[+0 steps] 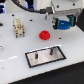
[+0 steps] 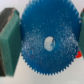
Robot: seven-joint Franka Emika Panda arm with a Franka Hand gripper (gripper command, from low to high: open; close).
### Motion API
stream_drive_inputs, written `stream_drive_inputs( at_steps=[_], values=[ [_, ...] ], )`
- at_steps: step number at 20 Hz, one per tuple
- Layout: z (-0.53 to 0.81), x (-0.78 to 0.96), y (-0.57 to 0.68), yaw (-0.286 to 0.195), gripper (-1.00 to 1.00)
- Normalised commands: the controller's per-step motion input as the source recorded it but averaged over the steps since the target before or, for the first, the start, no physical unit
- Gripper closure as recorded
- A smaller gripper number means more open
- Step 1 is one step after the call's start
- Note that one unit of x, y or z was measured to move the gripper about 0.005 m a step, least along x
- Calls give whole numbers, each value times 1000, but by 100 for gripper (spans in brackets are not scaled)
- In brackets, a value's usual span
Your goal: Insert the blue gear onto the right peg, followed by the red gear
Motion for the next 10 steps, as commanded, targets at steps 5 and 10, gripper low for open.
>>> stream_drive_inputs(
  at_steps=[5,10],
  values=[
    [312,745,-348,0,100],
    [219,791,-324,0,100]
  ],
)
